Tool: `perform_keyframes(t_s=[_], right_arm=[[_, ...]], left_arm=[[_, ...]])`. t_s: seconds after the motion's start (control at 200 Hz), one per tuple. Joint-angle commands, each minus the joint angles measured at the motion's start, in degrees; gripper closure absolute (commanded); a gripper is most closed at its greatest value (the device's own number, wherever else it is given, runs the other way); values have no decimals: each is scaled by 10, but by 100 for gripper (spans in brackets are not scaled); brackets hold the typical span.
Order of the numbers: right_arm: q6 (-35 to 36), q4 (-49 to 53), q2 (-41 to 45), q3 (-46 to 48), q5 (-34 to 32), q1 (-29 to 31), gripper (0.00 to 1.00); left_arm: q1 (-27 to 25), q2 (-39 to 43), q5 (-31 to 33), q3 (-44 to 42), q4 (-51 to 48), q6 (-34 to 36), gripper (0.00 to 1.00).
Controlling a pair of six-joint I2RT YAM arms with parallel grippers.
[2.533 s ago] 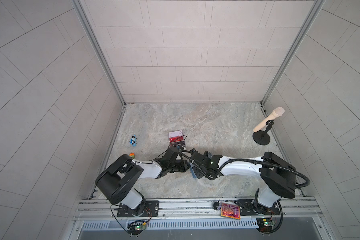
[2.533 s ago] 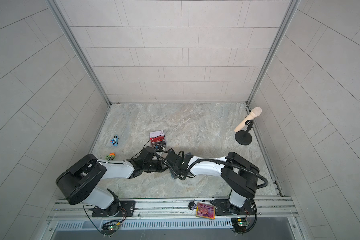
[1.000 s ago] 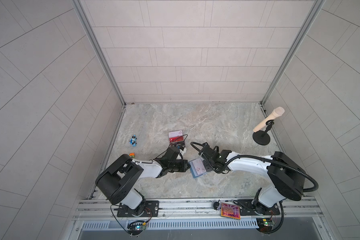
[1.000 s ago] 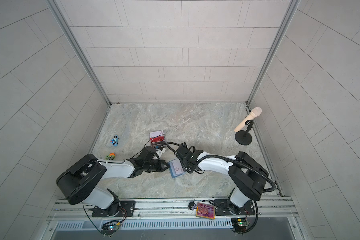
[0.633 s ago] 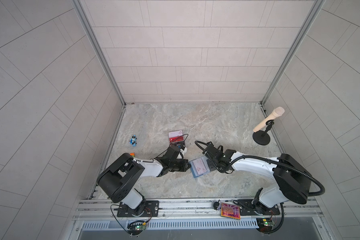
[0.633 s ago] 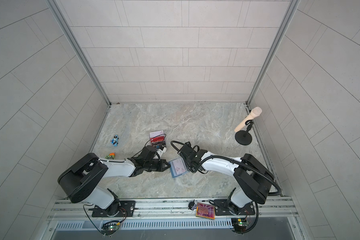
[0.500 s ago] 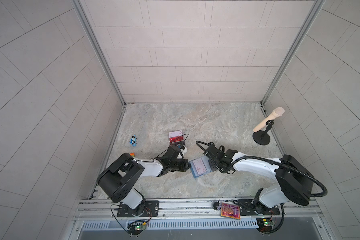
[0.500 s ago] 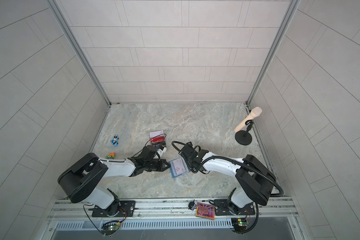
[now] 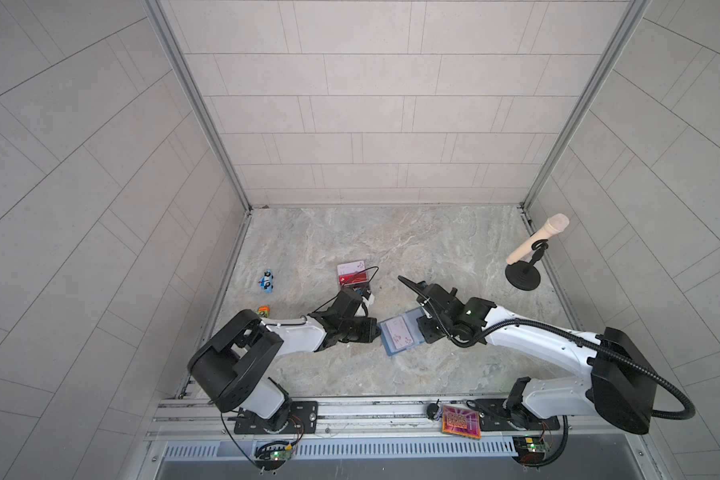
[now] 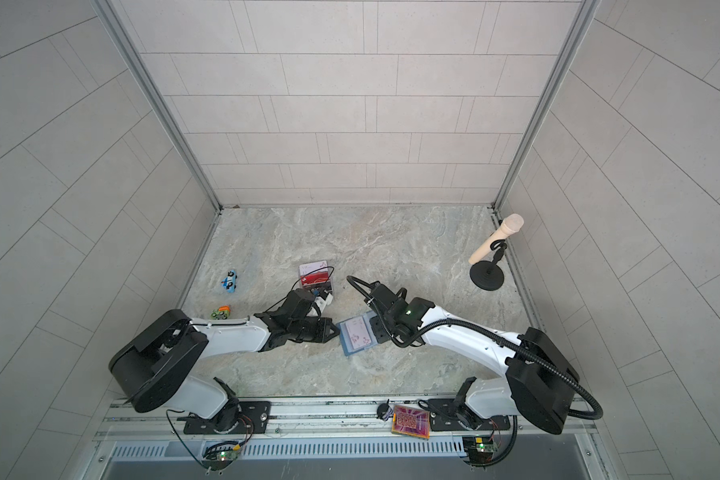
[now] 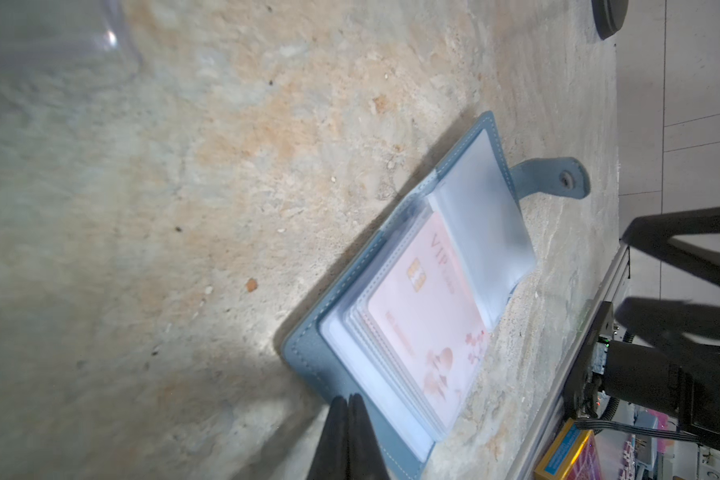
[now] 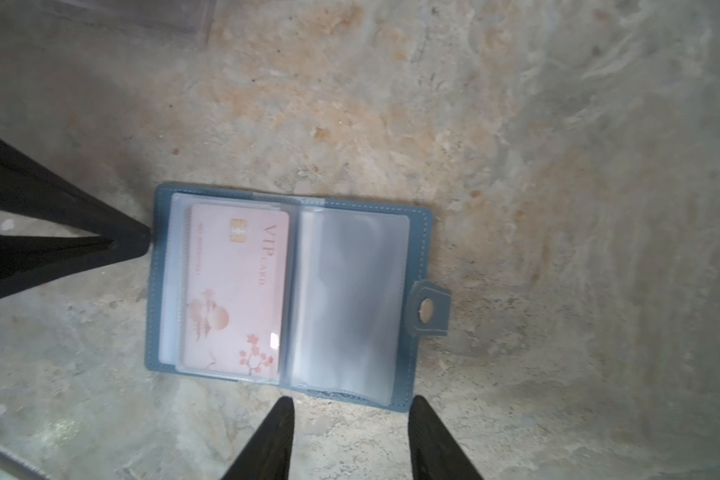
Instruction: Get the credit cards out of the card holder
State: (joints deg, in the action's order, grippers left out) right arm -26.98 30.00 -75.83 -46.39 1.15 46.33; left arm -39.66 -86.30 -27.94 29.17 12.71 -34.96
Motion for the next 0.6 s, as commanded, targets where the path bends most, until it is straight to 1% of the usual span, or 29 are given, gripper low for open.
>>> perform_keyframes(t_s=[0.0, 0.13, 0.19, 0.245, 0.29, 0.355, 0.436, 0.596], right_arm=[[14, -4, -6, 1, 41, -16, 51], [11, -6, -29, 8, 41, -47, 51], [8, -3, -39, 10, 42, -63, 52], [7, 0, -44, 13, 43, -72, 52], [5, 0, -47, 18, 49, -79, 52], [1, -5, -51, 25, 59, -84, 53], [-5, -14, -58, 33, 78, -84, 56], [-39, -53, -70, 60, 104, -84, 62]], left_arm=[[-16, 16, 11, 24, -12, 4, 95], [-36, 5, 24, 39, -11, 0, 96], [-43, 10, 65, 37, -12, -9, 100], [-45, 23, 88, 24, 5, -21, 100], [-45, 29, 88, 18, 13, -26, 99], [-45, 20, 89, 26, -6, -22, 99], [-45, 3, 82, 27, -4, -22, 100], [-45, -18, 71, 25, 11, -16, 100]])
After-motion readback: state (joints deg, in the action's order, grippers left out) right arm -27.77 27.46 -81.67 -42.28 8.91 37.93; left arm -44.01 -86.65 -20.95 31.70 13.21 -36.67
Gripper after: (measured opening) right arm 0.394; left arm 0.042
